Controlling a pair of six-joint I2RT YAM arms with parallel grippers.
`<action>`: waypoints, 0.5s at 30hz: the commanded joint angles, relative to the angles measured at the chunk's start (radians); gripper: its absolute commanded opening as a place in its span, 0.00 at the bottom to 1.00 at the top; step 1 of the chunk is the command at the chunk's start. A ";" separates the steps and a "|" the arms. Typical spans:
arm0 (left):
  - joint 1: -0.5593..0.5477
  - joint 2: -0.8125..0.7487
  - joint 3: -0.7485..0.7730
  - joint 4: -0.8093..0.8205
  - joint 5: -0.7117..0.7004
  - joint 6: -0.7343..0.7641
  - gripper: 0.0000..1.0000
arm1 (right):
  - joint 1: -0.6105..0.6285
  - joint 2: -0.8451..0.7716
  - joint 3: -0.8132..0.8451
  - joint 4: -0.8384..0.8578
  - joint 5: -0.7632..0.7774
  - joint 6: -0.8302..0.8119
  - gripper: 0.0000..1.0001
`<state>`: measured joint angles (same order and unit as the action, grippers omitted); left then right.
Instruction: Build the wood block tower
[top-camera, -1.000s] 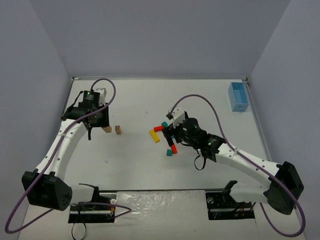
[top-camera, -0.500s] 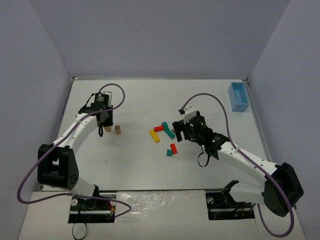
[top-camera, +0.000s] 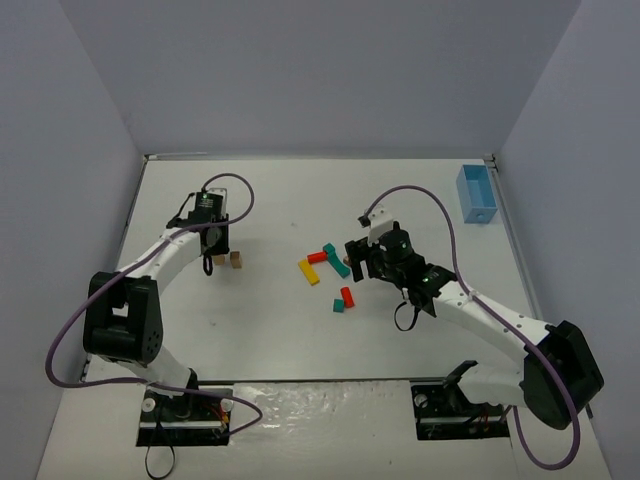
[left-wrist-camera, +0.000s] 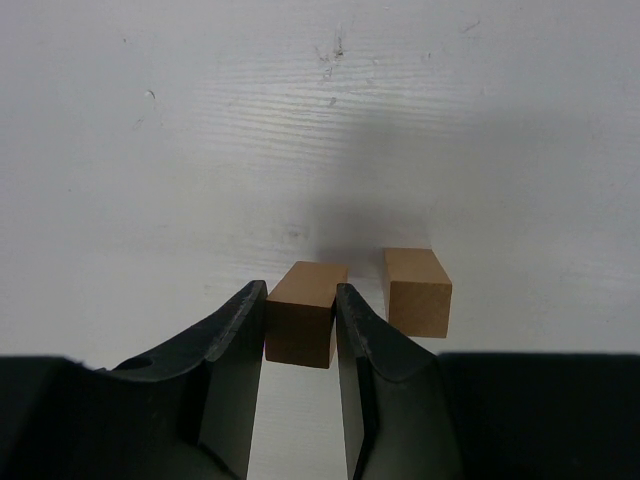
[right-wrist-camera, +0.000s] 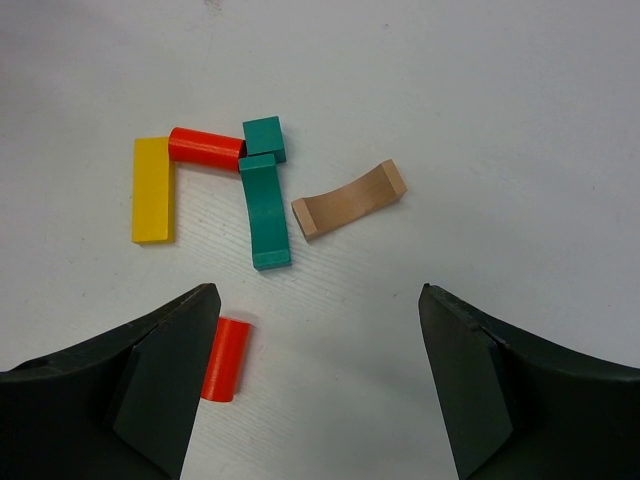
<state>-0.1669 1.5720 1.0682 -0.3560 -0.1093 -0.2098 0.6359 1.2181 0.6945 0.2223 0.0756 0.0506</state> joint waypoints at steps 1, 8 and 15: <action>0.007 0.009 0.012 0.058 0.002 -0.008 0.05 | -0.010 0.008 0.005 0.071 -0.014 0.011 0.78; 0.007 0.021 0.003 0.055 -0.004 -0.016 0.11 | -0.016 0.011 0.002 0.077 -0.027 0.011 0.78; -0.008 0.040 -0.002 0.066 -0.014 -0.023 0.15 | -0.016 0.018 0.003 0.075 -0.039 0.009 0.78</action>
<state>-0.1670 1.6125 1.0637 -0.3369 -0.1063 -0.2196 0.6270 1.2404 0.6941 0.2283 0.0466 0.0528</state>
